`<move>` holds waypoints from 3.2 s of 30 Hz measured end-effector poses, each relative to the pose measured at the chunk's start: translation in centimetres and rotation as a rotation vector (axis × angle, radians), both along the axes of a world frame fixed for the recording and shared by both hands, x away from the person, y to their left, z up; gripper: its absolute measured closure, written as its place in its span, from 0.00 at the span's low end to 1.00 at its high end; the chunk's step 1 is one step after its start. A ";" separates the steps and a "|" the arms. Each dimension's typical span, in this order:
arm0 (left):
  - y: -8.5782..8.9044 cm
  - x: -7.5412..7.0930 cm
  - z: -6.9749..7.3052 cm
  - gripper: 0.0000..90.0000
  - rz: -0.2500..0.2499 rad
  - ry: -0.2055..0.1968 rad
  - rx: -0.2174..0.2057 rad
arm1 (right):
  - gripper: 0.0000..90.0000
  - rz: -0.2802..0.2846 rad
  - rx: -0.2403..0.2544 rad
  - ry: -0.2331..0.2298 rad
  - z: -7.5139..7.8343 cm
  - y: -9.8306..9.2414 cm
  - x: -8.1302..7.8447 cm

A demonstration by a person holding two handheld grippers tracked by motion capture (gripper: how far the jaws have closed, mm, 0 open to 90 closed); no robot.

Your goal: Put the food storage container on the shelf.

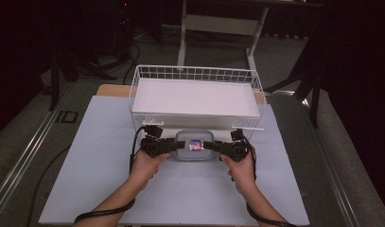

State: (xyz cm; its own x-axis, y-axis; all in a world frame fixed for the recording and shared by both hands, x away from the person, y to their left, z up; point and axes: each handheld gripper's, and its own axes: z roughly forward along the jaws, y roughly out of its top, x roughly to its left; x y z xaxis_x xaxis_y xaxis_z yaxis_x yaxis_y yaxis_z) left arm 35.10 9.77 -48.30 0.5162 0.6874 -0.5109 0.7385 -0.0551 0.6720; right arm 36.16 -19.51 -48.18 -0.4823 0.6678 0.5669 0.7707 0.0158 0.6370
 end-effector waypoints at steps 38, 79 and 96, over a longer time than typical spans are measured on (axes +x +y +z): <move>0.5 4.4 -3.0 0.53 0.031 -0.063 -0.020 | 0.45 -0.060 0.011 -0.029 -3.1 0.6 3.6; 3.4 -7.0 -1.4 0.02 0.048 -0.424 0.154 | 1.00 0.069 -0.187 -0.168 -3.4 4.3 -1.7; 4.3 -6.9 -2.3 0.02 0.076 -0.405 0.139 | 1.00 0.057 -0.196 -0.168 -4.3 6.6 0.7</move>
